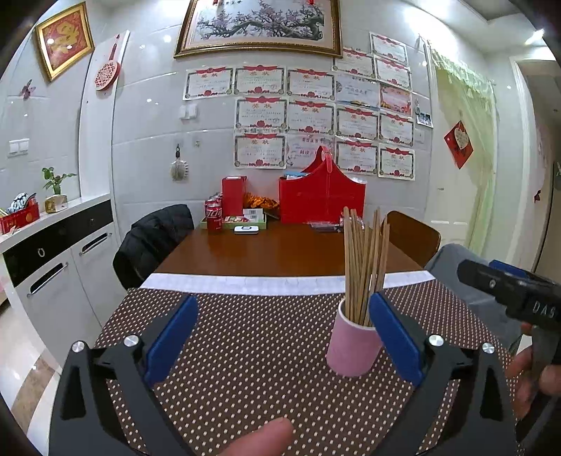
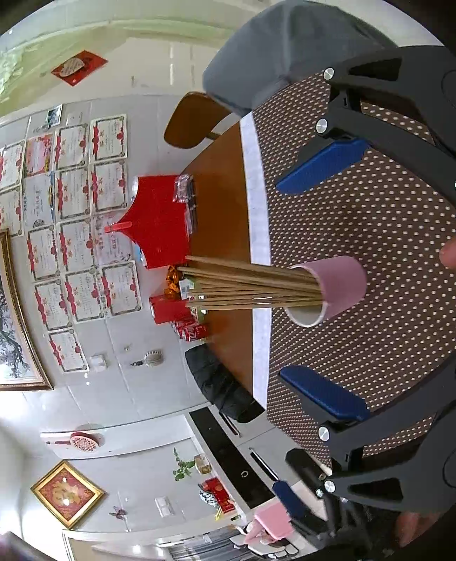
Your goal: Organize utensils
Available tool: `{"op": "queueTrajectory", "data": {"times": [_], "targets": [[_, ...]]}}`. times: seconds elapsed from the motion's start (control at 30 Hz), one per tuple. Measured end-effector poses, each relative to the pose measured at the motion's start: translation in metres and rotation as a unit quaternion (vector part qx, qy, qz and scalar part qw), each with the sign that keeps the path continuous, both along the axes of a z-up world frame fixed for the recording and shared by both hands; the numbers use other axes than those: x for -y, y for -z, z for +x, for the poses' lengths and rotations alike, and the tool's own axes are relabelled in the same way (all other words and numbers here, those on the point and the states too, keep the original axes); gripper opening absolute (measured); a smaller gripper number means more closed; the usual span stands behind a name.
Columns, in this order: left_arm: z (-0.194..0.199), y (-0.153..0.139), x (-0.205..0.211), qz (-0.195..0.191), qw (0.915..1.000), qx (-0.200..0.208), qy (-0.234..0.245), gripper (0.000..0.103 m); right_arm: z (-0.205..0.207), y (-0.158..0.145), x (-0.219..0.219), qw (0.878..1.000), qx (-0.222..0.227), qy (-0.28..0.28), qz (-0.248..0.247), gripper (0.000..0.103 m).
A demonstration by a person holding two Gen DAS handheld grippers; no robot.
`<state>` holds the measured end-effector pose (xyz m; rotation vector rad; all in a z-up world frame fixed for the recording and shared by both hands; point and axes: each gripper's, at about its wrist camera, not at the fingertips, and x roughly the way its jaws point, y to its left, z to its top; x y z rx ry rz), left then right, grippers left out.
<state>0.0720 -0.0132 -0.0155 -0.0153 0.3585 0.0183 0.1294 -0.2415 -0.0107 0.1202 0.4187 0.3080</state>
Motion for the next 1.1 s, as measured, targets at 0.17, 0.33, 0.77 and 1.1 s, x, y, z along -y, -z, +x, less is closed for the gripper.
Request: {"op": "queueTrajectory", "data": {"times": [0.17, 0.33, 0.77, 1.1], "targets": [[-0.001, 0.013, -0.006, -0.009, 0.9999, -0.012, -0.003, 0.099, -0.002, 0.02, -0.005, 1.0, -0.002, 0.021, 0.003, 0.097], [0.003, 0.026, -0.013, -0.005, 0.9996, -0.011, -0.024, 0.099, 0.003, 0.038, -0.019, 0.999, -0.014, 0.027, -0.027, 0.097], [-0.011, 0.031, -0.013, 0.009, 0.999, 0.007, -0.043, 0.099, -0.022, 0.039, -0.04, 0.996, 0.034, 0.054, -0.058, 0.097], [-0.015, 0.029, -0.012, 0.004, 0.9988, 0.015, -0.045, 0.099, -0.028, 0.035, -0.039, 0.995, 0.048, 0.069, -0.057, 0.097]]}}
